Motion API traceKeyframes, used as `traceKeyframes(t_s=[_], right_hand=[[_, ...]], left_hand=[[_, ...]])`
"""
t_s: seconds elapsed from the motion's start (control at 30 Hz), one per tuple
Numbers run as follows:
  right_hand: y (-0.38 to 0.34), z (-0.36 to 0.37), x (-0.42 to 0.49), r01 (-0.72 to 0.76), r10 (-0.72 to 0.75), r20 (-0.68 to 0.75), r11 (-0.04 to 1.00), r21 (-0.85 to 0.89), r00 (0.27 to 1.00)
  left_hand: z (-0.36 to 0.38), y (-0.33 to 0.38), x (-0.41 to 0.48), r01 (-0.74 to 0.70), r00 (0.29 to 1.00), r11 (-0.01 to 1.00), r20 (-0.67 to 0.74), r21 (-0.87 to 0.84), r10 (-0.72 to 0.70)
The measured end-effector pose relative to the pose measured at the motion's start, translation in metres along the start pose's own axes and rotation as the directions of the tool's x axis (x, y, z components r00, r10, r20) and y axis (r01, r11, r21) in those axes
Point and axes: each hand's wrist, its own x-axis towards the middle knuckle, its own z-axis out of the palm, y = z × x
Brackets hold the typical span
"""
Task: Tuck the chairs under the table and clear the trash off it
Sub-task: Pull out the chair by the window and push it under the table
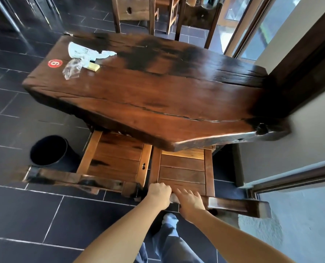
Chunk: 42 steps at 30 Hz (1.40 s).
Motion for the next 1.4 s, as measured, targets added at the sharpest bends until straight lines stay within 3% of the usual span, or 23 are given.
traceKeyframes(t_s=[0.13,0.23,0.53,0.73,1.03,1.1,1.17,1.3,1.4], right_hand=[[0.013,0.001,0.005,0.001,-0.002,-0.016,0.997,-0.079,1.000],[0.021,0.009,0.004,-0.082,0.080,-0.027,0.993,-0.087,0.996],[0.027,0.009,0.021,-0.095,0.099,0.025,0.986,-0.135,0.995],[0.023,0.004,0.023,-0.082,0.088,0.038,0.989,-0.121,0.995],[0.024,-0.010,0.031,-0.045,0.038,0.093,0.996,0.078,0.995],[0.040,-0.012,0.023,-0.039,0.030,0.044,0.977,0.208,0.999],[0.065,-0.010,0.009,-0.061,0.093,-0.105,0.960,0.273,0.990],[0.136,0.006,-0.030,-0.246,0.283,-0.262,0.955,0.166,0.923],[0.161,0.013,-0.050,-0.254,0.252,-0.341,0.966,0.039,0.906]], left_hand=[[-0.002,-0.006,-0.005,-0.068,0.998,0.997,0.008,0.040,0.067],[0.002,-0.009,-0.005,-0.100,0.995,0.992,-0.010,0.077,0.101],[-0.001,-0.031,0.001,-0.266,0.964,0.964,-0.022,-0.009,0.266],[-0.006,-0.038,0.005,-0.281,0.960,0.957,0.015,0.074,0.281],[-0.006,-0.052,0.005,-0.210,0.978,0.976,0.012,0.063,0.210],[-0.003,-0.051,0.006,-0.199,0.980,0.979,-0.002,0.051,0.200],[-0.003,-0.051,0.007,-0.192,0.981,0.980,-0.016,0.044,0.193],[0.001,-0.050,0.007,-0.181,0.982,0.983,-0.051,0.031,0.183],[0.007,-0.051,0.005,-0.173,0.980,0.985,-0.103,0.011,0.173]])
